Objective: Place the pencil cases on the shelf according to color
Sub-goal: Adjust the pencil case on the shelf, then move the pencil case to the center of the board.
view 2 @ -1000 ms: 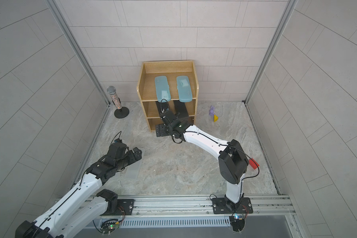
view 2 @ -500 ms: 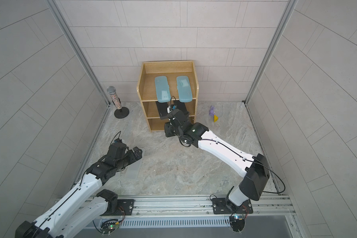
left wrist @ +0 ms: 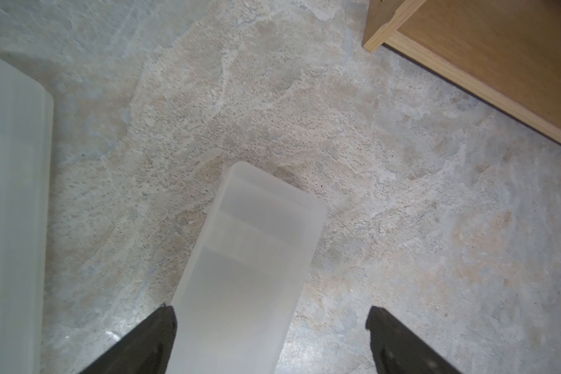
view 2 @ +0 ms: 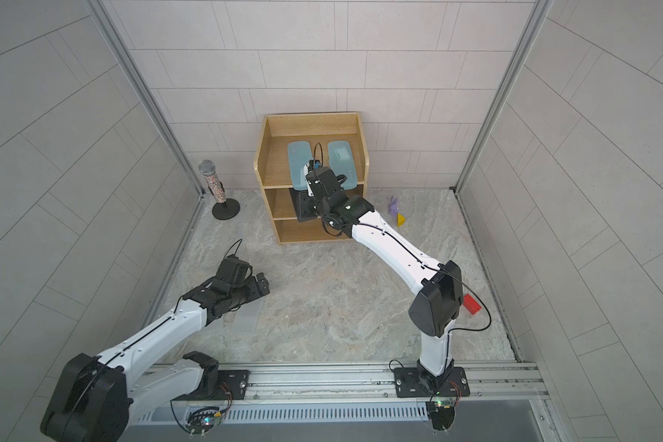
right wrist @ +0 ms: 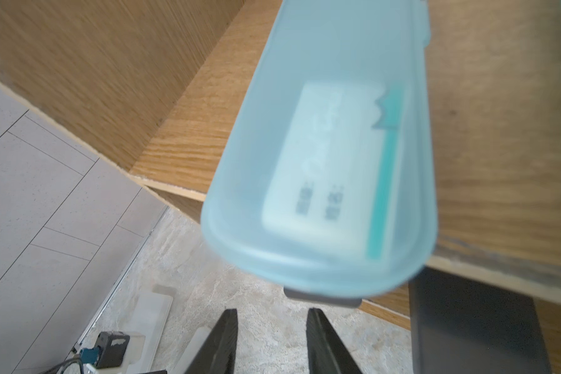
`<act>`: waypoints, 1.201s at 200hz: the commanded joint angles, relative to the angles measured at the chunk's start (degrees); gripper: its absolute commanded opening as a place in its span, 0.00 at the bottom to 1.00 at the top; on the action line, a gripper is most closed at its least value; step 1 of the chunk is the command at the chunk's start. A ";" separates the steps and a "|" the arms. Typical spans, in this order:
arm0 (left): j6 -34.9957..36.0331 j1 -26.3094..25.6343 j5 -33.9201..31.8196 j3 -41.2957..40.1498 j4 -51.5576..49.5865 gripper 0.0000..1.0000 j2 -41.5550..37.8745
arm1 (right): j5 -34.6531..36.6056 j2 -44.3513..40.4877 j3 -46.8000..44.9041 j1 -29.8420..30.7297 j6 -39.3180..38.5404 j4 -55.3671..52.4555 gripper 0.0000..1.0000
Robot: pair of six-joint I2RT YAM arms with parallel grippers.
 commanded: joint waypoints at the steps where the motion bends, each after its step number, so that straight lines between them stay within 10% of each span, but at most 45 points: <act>1: 2.06 0.36 -0.55 1.02 0.77 1.00 1.52 | -2.32 0.25 2.57 -0.27 -1.29 -1.71 0.39; 96: 1.30 -2.32 -3.84 1.20 -1.87 1.00 7.68 | -0.92 -30.26 -36.14 3.30 1.54 5.81 0.73; 181: -13.48 -27.06 -9.37 6.16 3.93 1.00 16.25 | 4.89 -57.34 -63.55 4.91 7.93 0.21 0.81; 240: -13.13 -31.59 -18.82 16.00 -4.99 1.00 19.04 | 4.14 -61.39 -69.28 4.91 9.74 0.07 0.94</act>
